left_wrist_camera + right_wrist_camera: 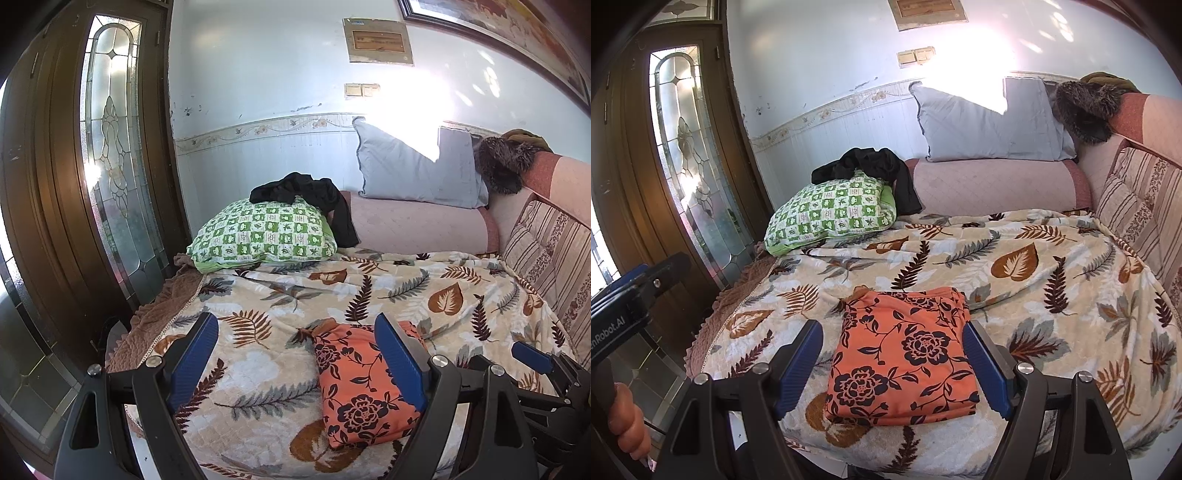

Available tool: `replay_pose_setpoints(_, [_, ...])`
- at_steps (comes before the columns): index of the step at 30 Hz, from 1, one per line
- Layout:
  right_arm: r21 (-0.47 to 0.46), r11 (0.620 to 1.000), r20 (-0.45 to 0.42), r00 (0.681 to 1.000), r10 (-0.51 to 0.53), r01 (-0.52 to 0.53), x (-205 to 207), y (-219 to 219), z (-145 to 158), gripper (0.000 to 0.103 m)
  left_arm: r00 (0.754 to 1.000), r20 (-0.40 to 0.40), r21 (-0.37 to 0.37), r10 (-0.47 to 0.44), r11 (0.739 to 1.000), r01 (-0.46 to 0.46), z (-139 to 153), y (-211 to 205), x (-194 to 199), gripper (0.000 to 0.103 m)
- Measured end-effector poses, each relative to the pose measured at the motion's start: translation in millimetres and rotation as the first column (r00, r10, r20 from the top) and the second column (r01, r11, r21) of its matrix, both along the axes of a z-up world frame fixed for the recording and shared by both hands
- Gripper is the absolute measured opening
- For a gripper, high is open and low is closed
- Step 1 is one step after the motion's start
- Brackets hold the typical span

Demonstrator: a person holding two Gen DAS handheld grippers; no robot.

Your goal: Fold small clothes

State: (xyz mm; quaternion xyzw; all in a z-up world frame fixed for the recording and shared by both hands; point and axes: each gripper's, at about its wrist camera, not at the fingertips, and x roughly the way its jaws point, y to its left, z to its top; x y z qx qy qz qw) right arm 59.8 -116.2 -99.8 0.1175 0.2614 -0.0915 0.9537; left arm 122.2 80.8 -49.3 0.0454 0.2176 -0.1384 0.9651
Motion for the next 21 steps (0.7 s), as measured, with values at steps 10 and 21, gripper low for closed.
replay_pose_setpoints(10, [0.000,1.000,-0.005,1.000,0.011,-0.011,5.6,-0.5,-2.1,0.081,1.000,-0.005,0.010,-0.014,1.000,0.014,-0.5,-5.6,3.0,0.087])
replay_pose_setpoints(21, [0.011,1.000,-0.015,1.000,-0.003,0.003,17.6,-10.4,-10.8,0.081,0.998,-0.051,-0.002,-0.048,0.999,0.048,-13.4,-16.2,22.3,0.087])
